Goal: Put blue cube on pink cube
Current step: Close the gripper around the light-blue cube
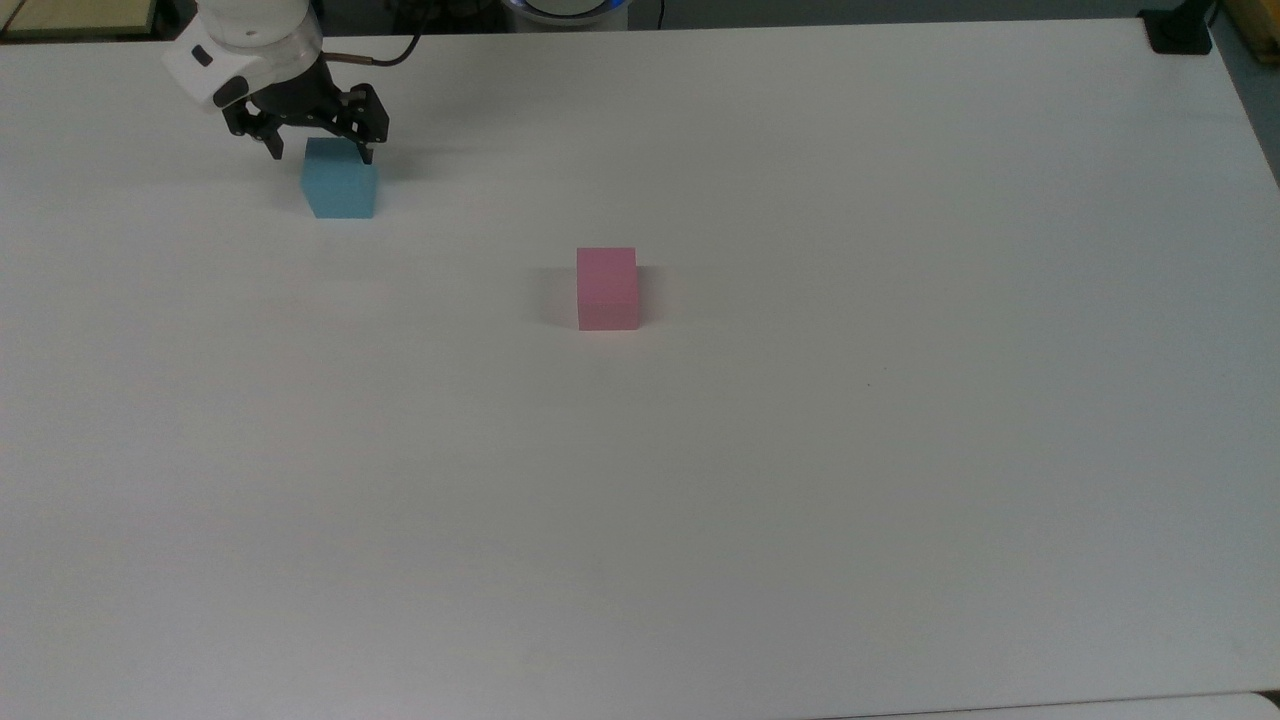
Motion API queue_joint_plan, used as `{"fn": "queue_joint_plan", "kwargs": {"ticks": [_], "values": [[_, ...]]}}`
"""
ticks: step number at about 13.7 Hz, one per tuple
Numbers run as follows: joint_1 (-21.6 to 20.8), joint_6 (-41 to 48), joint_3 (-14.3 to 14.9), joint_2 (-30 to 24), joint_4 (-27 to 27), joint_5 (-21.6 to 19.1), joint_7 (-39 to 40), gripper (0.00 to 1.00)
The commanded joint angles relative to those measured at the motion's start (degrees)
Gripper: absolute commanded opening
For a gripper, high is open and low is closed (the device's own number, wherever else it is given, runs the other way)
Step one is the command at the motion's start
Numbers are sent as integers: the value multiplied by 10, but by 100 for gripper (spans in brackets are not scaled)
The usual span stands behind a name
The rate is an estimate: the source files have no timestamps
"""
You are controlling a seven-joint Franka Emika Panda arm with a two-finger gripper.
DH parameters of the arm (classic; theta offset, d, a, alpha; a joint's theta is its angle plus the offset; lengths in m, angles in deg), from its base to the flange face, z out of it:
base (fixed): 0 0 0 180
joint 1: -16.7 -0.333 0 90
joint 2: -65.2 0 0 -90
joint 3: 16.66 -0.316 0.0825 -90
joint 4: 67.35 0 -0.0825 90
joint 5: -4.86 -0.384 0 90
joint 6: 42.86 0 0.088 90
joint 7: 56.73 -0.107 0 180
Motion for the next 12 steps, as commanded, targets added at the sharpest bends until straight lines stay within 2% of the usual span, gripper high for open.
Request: {"fn": "queue_joint_plan", "kwargs": {"ticks": [1, 3, 5, 8, 10, 12], "values": [[-5, -18, 0, 9, -9, 9, 0, 100], [-7, -31, -1, 19, -10, 9, 0, 100], [-9, -33, -1, 22, -10, 10, 5, 82], [-9, -33, -1, 21, -10, 10, 5, 48], [-9, -32, -1, 17, -10, 10, 7, 42], [-6, -22, 0, 1, -7, 10, 24, 41]]}}
